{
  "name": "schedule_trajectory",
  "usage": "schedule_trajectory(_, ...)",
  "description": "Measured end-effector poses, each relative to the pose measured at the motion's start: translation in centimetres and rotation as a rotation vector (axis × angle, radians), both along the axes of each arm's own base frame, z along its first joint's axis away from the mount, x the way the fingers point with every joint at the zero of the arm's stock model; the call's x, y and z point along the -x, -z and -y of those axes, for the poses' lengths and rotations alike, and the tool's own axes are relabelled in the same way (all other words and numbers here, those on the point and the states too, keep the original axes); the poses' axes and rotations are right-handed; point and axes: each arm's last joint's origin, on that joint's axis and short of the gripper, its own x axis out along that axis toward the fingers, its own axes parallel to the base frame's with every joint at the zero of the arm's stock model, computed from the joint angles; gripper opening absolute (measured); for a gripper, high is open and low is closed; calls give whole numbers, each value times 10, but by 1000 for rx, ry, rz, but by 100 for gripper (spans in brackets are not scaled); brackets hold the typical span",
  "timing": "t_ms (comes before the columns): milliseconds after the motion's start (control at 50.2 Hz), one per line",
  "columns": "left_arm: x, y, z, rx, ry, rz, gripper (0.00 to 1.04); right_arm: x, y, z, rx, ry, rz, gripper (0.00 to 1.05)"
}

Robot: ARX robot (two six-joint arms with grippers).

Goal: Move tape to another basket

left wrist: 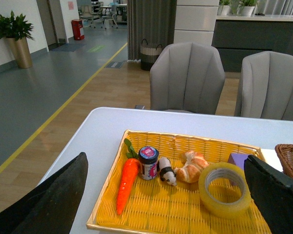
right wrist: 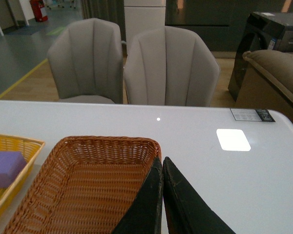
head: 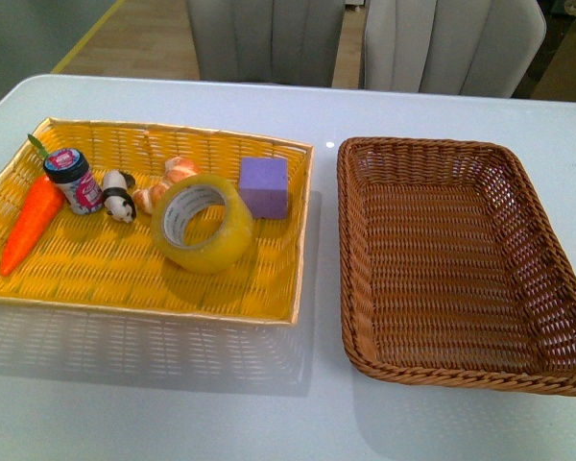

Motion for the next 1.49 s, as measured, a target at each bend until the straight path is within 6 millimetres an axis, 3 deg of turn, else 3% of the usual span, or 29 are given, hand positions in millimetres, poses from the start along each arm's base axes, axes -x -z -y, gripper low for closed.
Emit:
schedule_trajectory(518,0,0,0,0,0,0,96,38,-6,-18,1,2,17,2)
schedule_trajectory(1494,0,0,0,0,0,0,96,70,-13,-18,1,2,40,2)
